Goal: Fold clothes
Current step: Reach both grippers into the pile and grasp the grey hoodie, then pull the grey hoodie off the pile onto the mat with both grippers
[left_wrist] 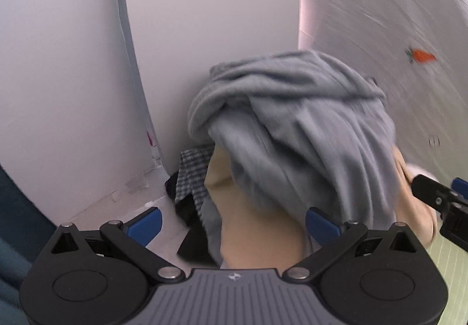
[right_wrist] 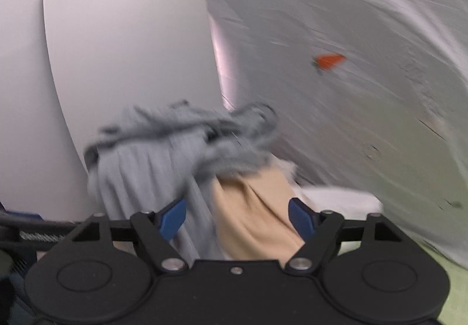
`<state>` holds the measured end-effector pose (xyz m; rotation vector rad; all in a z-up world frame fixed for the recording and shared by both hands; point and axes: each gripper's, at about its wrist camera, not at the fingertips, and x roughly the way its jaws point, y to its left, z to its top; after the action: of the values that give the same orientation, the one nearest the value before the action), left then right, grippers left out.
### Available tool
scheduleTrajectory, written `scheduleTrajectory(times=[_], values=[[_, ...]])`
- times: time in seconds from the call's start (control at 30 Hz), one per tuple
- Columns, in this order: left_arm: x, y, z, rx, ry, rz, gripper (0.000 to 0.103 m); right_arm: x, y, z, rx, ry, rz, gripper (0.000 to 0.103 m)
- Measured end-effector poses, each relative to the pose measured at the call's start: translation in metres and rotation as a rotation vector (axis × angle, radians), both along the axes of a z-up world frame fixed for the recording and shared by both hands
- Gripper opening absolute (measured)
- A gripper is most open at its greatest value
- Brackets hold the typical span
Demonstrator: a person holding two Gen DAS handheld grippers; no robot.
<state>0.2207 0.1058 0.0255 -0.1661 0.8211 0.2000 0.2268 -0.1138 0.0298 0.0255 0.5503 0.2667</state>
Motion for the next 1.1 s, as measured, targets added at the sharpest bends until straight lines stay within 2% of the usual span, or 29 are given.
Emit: scheduleTrajectory(times=[0.1,0.2,0.27,0.3,0.4,0.47,0.53,0.67,0.8,1.0,1.07,1.1], values=[[0.012,0.002,-0.005,-0.058,-0.002,-0.023,0.094,0.02,0.012,-0.001,0.032,0.011,0.042,0.071],[0.02,-0.003,-0.011,-0.112,-0.001,-0.057,0.071,0.032,0.02,-0.009,0.072,0.043,0.086,0.064],[0.023,-0.006,-0.014,-0.147,-0.005,-0.077,0.044,0.036,0.025,-0.015,0.072,0.053,0.111,0.056],[0.023,-0.009,-0.015,-0.153,-0.009,-0.085,0.041,0.037,0.026,-0.017,0.072,0.053,0.129,0.049],[0.016,-0.019,-0.014,-0.095,-0.029,-0.102,0.029,0.034,0.029,-0.02,0.053,0.042,0.176,0.027],[0.012,-0.026,-0.013,-0.053,-0.042,-0.112,0.019,0.03,0.032,-0.021,0.031,0.031,0.198,0.021],[0.004,-0.031,-0.012,-0.023,-0.053,-0.124,0.015,0.025,0.033,-0.02,0.021,0.024,0.198,0.014],[-0.007,-0.037,-0.008,-0.018,-0.065,-0.144,0.005,0.014,0.03,-0.018,0.03,0.016,0.18,0.012],[-0.023,-0.048,-0.002,0.002,-0.083,-0.182,0.004,0.0,0.022,-0.014,0.045,0.002,0.154,0.011],[-0.056,-0.066,-0.001,-0.01,-0.088,-0.222,0.004,-0.029,0.009,-0.014,0.059,-0.013,0.107,0.009],[-0.065,-0.072,-0.001,-0.015,-0.087,-0.235,0.004,-0.044,0.002,-0.015,0.055,-0.016,0.088,0.006],[-0.071,-0.076,-0.002,-0.015,-0.088,-0.243,0.004,-0.052,-0.003,-0.016,0.051,-0.015,0.078,0.0]])
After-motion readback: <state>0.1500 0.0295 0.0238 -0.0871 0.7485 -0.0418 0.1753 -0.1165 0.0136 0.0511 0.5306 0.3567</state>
